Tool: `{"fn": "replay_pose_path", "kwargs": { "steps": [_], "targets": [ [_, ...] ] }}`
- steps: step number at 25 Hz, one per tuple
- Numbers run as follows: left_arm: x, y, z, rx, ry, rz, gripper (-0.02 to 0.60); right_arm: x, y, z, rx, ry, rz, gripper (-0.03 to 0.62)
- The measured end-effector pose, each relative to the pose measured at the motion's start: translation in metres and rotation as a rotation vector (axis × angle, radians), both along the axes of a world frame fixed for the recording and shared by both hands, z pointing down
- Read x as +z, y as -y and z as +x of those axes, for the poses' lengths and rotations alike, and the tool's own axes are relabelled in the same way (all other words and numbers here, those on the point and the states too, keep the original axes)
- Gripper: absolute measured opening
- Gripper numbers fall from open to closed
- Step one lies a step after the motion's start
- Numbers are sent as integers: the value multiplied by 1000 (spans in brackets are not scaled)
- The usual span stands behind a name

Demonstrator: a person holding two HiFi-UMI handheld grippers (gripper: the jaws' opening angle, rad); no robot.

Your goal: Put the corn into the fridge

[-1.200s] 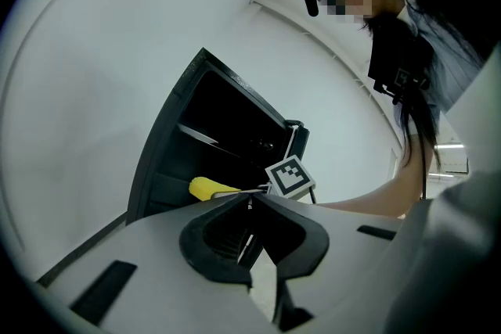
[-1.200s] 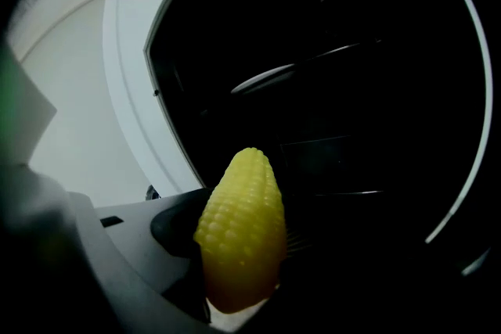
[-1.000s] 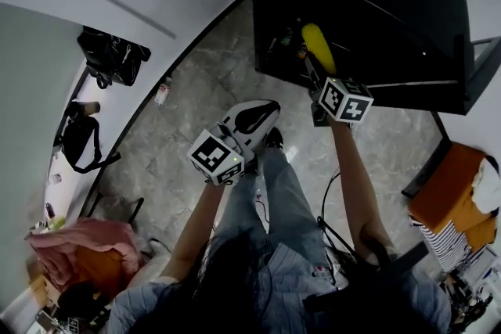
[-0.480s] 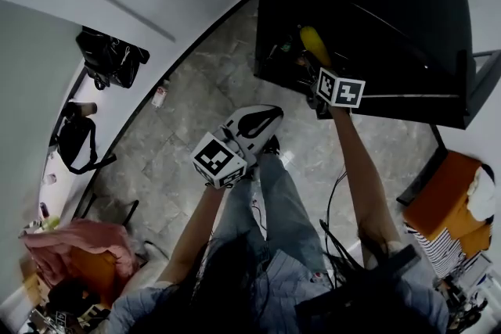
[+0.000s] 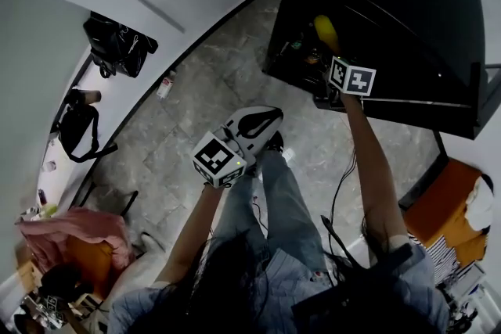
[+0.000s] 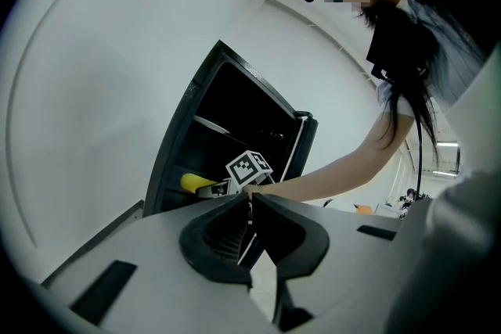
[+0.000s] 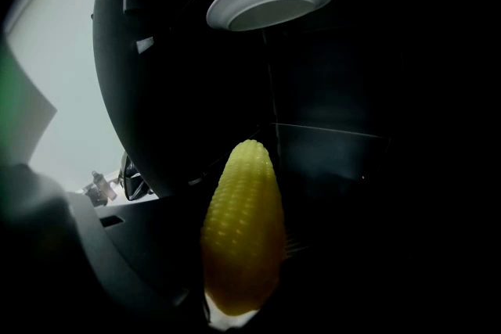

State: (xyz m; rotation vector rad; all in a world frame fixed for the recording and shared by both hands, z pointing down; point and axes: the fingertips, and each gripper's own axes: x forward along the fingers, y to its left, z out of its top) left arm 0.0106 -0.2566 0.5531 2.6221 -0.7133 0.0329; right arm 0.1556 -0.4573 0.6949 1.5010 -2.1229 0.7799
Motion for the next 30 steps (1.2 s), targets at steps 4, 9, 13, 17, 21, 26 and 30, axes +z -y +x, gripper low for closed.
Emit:
{"fn": "replay_pose_path", "kwargs": {
  "steps": [4,9,13,17,21,26,30],
  "targets": [
    [5,-3,-5,-7,13,-11,8,0,13,-4,-45,-57,2,242],
    [10,-5,-7,-6,21,-21,8,1,29,-7,-109,-57,-22,242],
    [14,-5,-10,-21,29,-33,8,4,44,-3,-102,-59,-37,242],
    [15,-6,-11,-30,30,-39,8,7,55,4,-80,-67,-58,242],
    [18,-8,-16,-44,31,-47,8,13,57,4,-73,-101,-97,242],
    [21,-15,-19,-49,36,-57,8,13,56,3,-73,-134,-80,242],
    [24,-21,-22,-50,44,-68,8,8,57,6,-32,-101,-44,242]
  ]
}}
